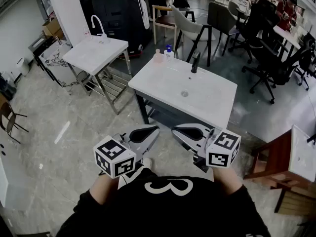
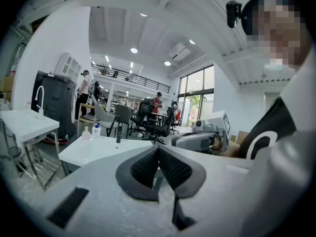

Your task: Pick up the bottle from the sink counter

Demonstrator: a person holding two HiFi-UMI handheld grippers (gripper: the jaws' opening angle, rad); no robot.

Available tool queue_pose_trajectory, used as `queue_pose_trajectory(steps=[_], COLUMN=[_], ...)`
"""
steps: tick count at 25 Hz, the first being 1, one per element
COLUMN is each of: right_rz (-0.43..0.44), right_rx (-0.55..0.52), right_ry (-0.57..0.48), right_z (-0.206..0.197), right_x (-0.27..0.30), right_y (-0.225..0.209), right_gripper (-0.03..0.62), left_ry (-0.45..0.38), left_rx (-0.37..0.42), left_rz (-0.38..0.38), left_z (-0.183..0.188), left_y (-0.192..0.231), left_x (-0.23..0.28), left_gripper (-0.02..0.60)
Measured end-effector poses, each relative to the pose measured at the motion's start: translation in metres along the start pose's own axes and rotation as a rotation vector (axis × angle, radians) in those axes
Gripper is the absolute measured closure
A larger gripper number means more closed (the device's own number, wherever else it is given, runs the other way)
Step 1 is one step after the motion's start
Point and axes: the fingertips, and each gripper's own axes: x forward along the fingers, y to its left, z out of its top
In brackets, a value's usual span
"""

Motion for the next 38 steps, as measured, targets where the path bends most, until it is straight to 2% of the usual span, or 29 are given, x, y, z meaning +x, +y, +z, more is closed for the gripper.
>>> queue_pose_trajectory(steps=[5,20,28,38], right_rz=[-0.006,0.000,0.004,0.012], right_rx=[0.003,0.030,0.036,0.021], right_ry=[0.001,0.013,-0.005,-0.023], right_z=[-0.001,-0.007,-0.003,0.011], right_x=[0.000,-0.002,0.006,0.043], right_y=[-0.005,-0.034,-0.055,-0.091], right_gripper=[0.582,0.580,0.582,0.582], left_ry=[-0.042,-0.016,-0.020,-0.013], left_rx=[-0.088,-0.063,-0.016,0.016], left_rz=[-0.020,-0.020,-0.027,-0.029], left_z=[0.006,0.004,0.008,0.019], left_y=[0.007,0.013,0.025,0.076], left_x=[-0.002,0.026,0.040,0.052], left_gripper=[0.568,0.568,0.568,0.568])
